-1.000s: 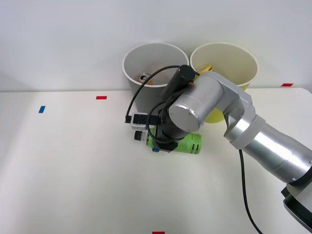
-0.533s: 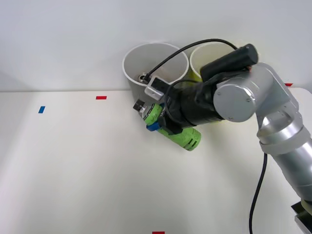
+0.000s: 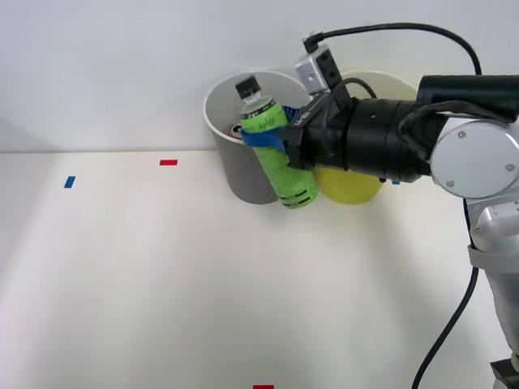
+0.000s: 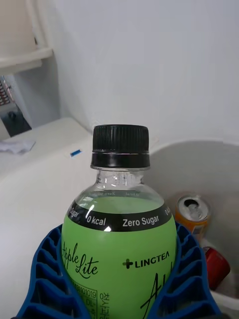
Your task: Put cans in the gray bin, plastic bottles in the light green bin
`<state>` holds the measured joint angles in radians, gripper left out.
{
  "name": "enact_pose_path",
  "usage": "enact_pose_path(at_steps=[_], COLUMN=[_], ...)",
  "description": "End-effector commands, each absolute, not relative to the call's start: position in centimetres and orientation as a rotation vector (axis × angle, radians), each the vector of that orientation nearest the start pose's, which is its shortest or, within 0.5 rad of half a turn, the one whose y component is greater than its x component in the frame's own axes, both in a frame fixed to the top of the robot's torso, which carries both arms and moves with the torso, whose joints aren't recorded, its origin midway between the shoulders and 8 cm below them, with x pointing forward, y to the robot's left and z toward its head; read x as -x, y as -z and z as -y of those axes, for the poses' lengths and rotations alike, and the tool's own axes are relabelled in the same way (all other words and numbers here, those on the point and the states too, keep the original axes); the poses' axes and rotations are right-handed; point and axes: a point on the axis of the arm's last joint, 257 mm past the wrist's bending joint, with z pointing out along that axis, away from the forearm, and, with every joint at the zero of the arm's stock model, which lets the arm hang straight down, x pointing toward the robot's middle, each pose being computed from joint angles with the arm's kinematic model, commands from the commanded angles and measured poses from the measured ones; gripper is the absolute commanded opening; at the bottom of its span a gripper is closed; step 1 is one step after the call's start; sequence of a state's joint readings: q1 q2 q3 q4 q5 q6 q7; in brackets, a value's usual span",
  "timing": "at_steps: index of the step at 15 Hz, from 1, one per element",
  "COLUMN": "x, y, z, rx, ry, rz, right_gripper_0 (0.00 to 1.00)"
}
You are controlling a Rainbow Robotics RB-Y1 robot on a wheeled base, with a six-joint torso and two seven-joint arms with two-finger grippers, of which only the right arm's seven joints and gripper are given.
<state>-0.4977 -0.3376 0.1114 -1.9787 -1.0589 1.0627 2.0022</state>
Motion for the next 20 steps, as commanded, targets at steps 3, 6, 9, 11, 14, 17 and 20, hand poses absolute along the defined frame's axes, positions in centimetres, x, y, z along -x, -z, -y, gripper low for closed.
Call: enact_pose_path(at_steps=[3, 6, 9, 11, 14, 17, 20], x=[-49.9, -51.7, -53.1, -53.5, -54.6, -55.9, -56.7], y=[-4.2, -7.4, -9.8, -10.5, -10.8, -10.7, -10.3], z=[2.4, 4.7, 7.5, 9.2, 12.0, 14.4, 15.7], rx=[0.695, 0.586, 0.499, 0.464, 0.406, 0.369, 0.350], ry=[-0.712, -0.664, -0.612, -0.594, -0.527, -0.409, -0.335], rz=[-1.428, -1.362, -1.331, -1.321, -1.324, -1.332, -1.354], right_gripper_0=[0.00, 0.00, 0.00, 0.00, 0.00, 0.00, 0.00])
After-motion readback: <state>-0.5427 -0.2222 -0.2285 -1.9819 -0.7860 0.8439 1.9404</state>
